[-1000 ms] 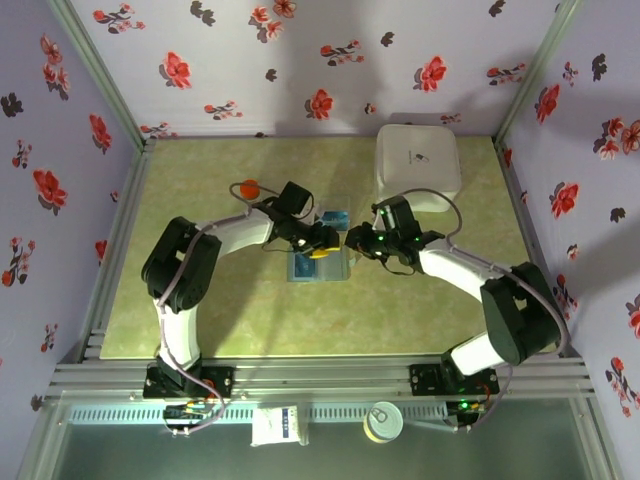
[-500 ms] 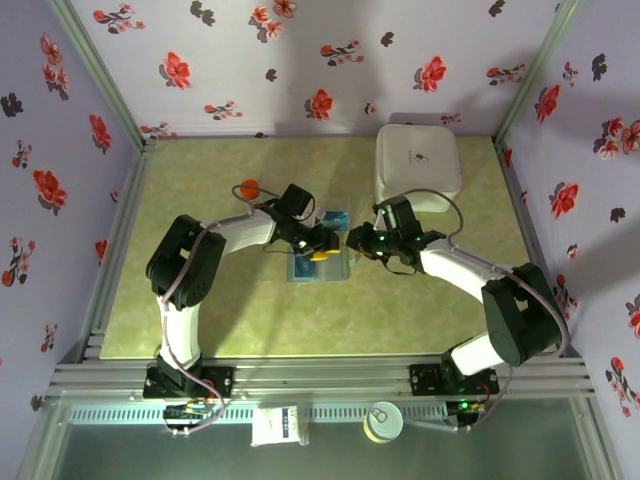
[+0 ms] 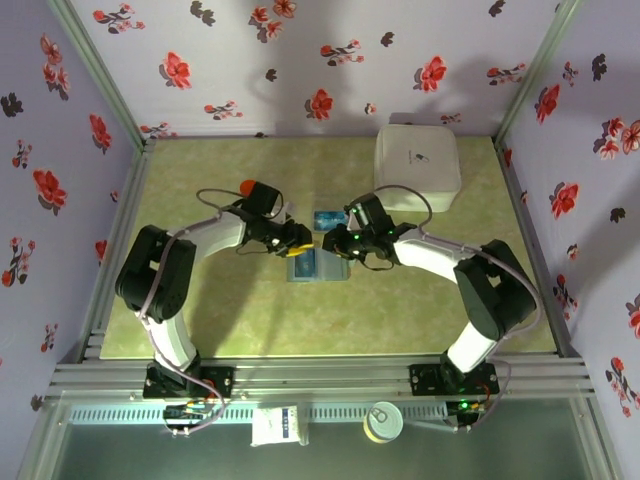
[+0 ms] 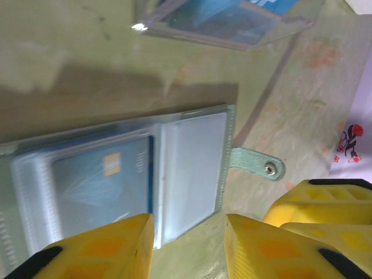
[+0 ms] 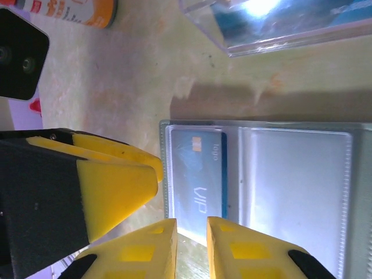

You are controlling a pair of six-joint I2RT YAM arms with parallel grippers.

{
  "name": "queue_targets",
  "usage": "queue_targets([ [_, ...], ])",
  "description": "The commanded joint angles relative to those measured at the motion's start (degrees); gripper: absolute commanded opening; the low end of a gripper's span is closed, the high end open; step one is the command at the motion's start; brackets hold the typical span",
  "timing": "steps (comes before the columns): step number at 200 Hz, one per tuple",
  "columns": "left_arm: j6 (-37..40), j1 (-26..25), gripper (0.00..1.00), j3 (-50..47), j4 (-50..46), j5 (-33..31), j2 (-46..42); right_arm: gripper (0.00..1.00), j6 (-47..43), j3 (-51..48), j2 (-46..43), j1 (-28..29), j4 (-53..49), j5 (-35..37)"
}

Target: Take the credit cards out of the card holder

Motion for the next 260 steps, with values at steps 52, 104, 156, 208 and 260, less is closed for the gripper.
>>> queue_targets([
  [52, 2.83, 2.37, 0.21, -5.1, -0.14, -0.89, -2.06, 0.2, 1.82, 5.96, 7.92, 2.83, -0.19, -3.17],
  [104, 4.84, 2.39, 0.05, -5.11, -1.59, -2.95, -0.31, 0.21, 2.04, 7.54, 11.37, 3.54, -0.21, -4.43],
  [156, 5.75, 2.45, 0.02, -5.64, -1.87, -3.71, 1.23, 0.23, 2.02, 7.87, 13.05, 3.72, -0.37, -4.54],
  [208, 6.0, 2.4, 0.01, -5.77, -1.75, -3.94, 2.46, 0.24, 0.61, 8.26, 13.58, 3.72, -3.06, -3.12],
  [260, 6.37, 2.45, 0.01, -5.68, -2.46, -4.29, 2.93, 0.24, 0.02, 8.29, 14.28, 3.72, -4.29, -2.32],
])
